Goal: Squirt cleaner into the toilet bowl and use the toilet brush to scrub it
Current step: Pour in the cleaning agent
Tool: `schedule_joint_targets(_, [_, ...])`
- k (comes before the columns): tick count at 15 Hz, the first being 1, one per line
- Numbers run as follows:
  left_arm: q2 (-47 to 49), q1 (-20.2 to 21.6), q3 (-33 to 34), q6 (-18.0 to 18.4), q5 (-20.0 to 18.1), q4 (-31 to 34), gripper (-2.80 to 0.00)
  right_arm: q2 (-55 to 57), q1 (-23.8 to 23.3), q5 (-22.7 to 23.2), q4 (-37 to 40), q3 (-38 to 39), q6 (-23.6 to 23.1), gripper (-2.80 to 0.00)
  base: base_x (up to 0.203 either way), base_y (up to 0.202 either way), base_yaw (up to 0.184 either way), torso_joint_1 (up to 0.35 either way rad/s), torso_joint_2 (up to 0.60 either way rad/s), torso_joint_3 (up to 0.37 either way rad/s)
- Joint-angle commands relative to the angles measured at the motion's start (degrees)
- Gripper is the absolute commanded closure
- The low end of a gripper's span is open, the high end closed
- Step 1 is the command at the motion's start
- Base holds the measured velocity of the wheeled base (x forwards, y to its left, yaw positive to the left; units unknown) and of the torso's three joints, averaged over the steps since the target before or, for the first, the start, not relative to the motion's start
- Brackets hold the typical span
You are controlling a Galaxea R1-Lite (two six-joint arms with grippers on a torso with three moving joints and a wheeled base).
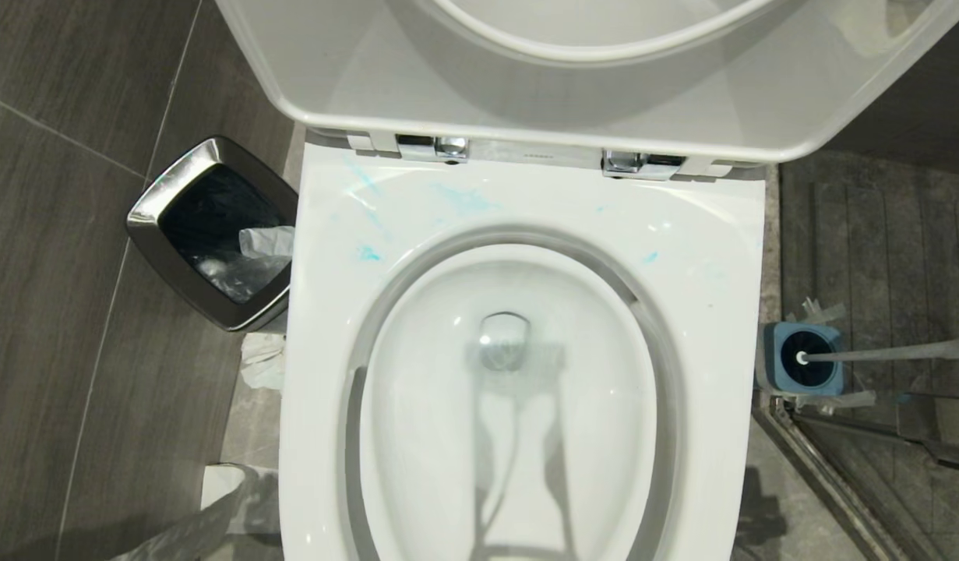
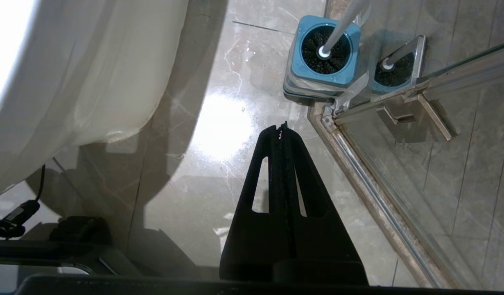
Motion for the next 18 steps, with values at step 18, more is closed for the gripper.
schedule_joint_targets(18, [0.07, 0.02, 0.44, -0.1, -0.01, 0.0, 0.0, -0.04, 0.0, -0.06, -0.2, 0.7, -0.04, 0.0, 0.0, 0.0, 0.0, 0.002, 0.06, 0.062])
